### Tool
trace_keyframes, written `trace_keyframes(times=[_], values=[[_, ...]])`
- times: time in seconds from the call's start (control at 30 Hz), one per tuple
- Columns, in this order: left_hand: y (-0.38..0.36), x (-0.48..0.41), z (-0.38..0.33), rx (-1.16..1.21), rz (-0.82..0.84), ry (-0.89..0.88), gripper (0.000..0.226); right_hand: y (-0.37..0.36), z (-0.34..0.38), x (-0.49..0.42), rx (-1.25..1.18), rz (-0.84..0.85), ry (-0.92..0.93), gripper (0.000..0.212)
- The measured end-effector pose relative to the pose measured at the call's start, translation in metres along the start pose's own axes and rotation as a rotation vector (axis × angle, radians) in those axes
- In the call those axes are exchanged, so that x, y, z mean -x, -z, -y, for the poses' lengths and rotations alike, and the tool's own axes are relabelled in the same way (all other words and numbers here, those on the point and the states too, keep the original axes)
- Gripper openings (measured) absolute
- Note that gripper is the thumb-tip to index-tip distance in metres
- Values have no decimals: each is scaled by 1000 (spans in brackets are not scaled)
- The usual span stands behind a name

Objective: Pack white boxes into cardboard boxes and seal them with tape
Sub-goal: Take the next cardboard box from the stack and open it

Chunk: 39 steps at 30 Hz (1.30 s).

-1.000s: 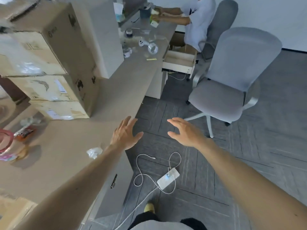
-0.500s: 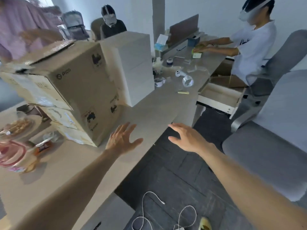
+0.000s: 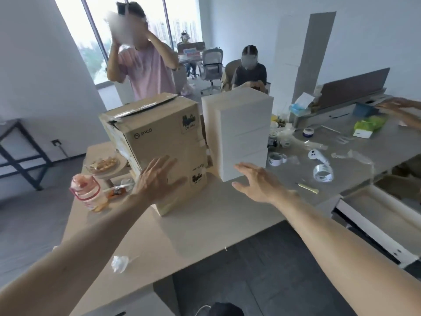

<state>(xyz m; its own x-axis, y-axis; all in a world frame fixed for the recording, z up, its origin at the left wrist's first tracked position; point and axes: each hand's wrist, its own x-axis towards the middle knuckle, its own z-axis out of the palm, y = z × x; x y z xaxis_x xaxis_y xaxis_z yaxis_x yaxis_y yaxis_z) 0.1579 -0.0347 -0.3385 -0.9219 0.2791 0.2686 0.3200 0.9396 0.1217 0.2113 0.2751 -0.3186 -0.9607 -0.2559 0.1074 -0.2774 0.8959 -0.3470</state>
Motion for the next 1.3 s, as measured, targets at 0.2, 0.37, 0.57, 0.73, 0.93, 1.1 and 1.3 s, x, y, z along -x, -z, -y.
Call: trace_keyframes(times=[0.2, 0.37, 0.57, 0.73, 0.93, 1.1, 1.3], values=[[49, -56, 35, -33, -268, 27, 76, 25, 10, -98, 34, 16, 215, 59], [75, -133, 82, -117, -351, 137, 78, 45, 24, -219, 113, -43, 361, 60], [75, -202, 159, -162, -88, 468, 98, 53, 52, -353, 149, -44, 449, 63], [61, -220, 182, -58, 114, 645, 100, 35, 58, -422, 147, 25, 417, 65], [56, -226, 185, -37, 198, 764, 99, 24, 51, -474, 163, 175, 303, 68], [58, -222, 185, -39, 184, 848, 112, 12, 52, -493, 76, 281, 308, 77], [58, -223, 178, -26, 74, 814, 98, 5, 62, -497, 2, 285, 357, 76]])
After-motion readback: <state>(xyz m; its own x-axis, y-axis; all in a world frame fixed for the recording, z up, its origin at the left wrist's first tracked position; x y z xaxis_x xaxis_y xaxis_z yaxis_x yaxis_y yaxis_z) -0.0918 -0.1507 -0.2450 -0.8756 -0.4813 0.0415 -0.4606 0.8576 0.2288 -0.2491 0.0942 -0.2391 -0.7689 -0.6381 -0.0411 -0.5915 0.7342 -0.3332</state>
